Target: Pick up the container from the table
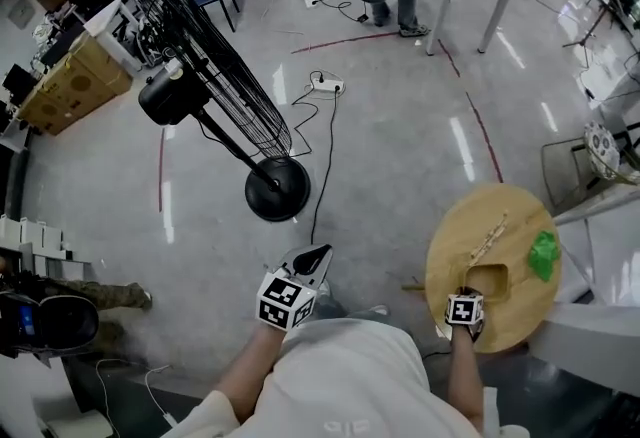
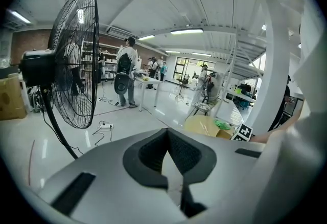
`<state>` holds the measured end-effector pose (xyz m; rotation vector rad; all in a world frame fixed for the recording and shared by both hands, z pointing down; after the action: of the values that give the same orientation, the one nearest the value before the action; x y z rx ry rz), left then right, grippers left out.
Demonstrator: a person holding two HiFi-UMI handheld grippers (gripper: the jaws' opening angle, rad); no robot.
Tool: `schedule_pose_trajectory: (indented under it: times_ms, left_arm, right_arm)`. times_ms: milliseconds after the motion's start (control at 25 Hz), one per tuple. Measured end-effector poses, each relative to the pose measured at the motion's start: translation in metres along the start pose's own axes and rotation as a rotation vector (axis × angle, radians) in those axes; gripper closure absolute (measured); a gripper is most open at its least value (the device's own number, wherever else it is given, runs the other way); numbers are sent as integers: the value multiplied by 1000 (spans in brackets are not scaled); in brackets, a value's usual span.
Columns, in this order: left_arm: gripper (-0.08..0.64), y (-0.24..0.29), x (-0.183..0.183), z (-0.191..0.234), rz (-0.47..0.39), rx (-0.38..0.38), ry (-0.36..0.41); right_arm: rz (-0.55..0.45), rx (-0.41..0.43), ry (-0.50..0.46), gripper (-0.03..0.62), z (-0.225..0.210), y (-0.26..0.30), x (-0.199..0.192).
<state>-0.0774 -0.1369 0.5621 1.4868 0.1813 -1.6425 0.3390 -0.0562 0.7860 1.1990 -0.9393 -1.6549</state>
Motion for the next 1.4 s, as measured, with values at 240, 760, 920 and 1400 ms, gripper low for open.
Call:
schedule_pose_trajectory:
  times_ms: [240,760,920,1400]
  left_arm:
    - [545,-9,14,11,-48,6,-1]
    - [545,-65,46,47,-166,93,-7]
    - [545,-89,54,57,-203,131,-2]
    - [545,-143,72,68,-283,177,52]
  right_arm:
    - [-114,-36,-37,558,1,-38,52]
    - [-469,113,-180,558,76,-149,194]
    - [-611,199,-232,558,115,-191,230]
    - [-897,454,-380,558,221,-297,266]
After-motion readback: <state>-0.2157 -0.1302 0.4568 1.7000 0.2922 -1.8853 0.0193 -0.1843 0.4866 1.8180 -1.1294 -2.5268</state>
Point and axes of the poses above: the fingertips, and each gripper's own axes: y forward along the fingers, z to its left, x out of its top, the point moved 3 cm from there along -y, backward along the fingers, and after that the axes turned 8 degrees about -x, right-handed, at the moved point
